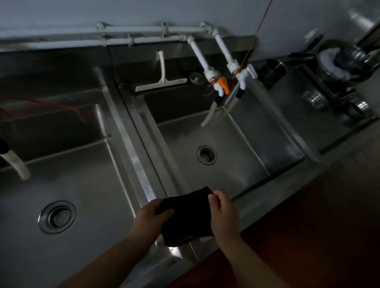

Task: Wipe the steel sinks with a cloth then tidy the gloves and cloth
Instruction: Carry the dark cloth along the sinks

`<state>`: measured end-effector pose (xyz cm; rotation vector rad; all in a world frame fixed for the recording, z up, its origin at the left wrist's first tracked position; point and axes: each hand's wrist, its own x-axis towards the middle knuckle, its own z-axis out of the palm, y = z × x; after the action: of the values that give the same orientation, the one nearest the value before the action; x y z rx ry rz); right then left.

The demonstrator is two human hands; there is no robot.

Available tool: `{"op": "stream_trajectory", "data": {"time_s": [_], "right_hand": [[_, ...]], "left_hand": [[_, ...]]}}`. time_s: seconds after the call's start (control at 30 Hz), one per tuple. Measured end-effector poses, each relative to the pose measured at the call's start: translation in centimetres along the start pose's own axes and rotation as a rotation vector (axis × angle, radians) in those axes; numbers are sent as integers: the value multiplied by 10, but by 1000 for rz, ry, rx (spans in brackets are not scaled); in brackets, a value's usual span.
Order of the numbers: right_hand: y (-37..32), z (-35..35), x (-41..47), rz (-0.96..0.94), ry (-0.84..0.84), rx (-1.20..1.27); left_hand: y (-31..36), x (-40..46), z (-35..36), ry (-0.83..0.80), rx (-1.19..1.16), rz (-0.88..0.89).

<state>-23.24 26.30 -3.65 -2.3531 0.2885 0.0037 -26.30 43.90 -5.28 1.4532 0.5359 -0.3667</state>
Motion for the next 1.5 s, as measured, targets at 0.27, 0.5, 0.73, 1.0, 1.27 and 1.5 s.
{"op": "stream_trajectory", "data": {"time_s": [0.27, 0.5, 0.73, 1.0, 1.27, 1.5], "right_hand": [[36, -73, 28, 60, 154, 73], [113, -164, 72, 72, 204, 167], [199, -263, 146, 44, 190, 135], [240, -316, 220, -71, 143, 97], [263, -322, 311, -26, 114, 51], [288, -320, 402, 39, 19, -120]], "left_hand": [[34, 17, 86, -167, 27, 62], [52, 32, 215, -173, 199, 138], [73, 41, 360, -109, 76, 142], [90, 75, 439, -65, 109, 159], [110, 152, 493, -39, 52, 106], [121, 229, 534, -73, 104, 13]]}}
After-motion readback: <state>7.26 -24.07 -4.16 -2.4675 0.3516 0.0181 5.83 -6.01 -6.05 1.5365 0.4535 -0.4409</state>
